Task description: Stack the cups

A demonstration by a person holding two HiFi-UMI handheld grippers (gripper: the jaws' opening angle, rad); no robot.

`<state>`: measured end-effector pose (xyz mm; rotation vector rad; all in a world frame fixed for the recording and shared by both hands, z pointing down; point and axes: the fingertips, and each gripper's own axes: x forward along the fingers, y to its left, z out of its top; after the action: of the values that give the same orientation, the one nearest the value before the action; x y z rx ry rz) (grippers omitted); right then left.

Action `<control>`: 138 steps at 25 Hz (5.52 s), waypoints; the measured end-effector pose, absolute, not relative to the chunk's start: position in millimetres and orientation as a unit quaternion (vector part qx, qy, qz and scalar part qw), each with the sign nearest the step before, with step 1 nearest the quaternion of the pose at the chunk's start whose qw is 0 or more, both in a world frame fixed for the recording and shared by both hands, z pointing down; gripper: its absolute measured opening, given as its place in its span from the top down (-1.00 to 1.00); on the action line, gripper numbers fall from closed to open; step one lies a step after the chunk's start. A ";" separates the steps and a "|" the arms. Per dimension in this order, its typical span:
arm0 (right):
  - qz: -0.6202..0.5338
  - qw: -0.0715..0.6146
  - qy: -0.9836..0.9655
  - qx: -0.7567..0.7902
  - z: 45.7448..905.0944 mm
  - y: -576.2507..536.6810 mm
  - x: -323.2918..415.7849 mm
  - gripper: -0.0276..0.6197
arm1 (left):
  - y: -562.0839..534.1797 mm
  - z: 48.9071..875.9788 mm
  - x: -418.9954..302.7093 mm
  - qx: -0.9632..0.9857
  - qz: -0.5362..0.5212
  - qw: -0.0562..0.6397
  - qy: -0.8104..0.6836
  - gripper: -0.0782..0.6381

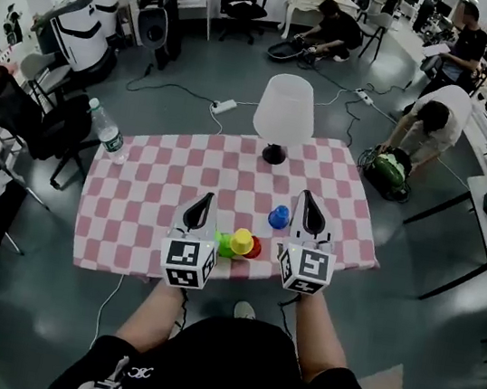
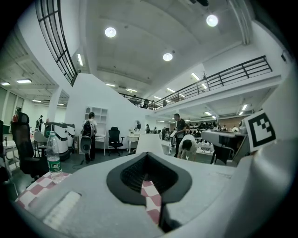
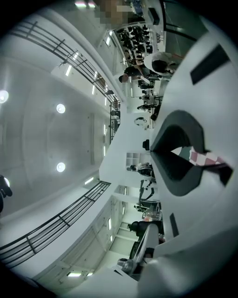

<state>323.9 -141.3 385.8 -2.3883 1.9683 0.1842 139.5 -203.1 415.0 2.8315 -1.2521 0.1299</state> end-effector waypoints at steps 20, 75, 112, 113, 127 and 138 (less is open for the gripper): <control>0.039 0.011 0.669 -0.742 437.0 -165.6 361.9 0.09 | -208.2 417.3 186.9 0.916 0.059 0.008 -0.396 0.74; -0.142 -0.169 0.694 -0.686 643.9 -228.9 376.3 0.26 | -234.5 446.4 125.9 0.859 0.090 0.028 -0.503 0.74; -0.042 -0.134 0.745 -0.652 495.6 -125.4 182.7 0.27 | -160.1 462.7 2.5 0.895 0.086 0.045 -0.436 0.74; -0.048 -0.136 0.747 -0.649 499.5 -125.5 179.1 0.27 | -159.5 463.6 -0.8 0.894 0.087 0.046 -0.437 0.74; -0.103 -0.158 0.750 -0.634 543.1 -138.8 158.7 0.27 | -167.9 472.7 -28.4 0.886 0.093 0.054 -0.451 0.74; -0.117 -0.187 0.740 -0.635 569.8 -148.2 154.4 0.26 | -171.2 476.7 -46.8 0.878 0.096 0.059 -0.465 0.74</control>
<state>154.4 -148.2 569.8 -2.2744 2.6510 -0.4203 -46.8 -171.2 476.7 2.6598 -1.4082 0.2909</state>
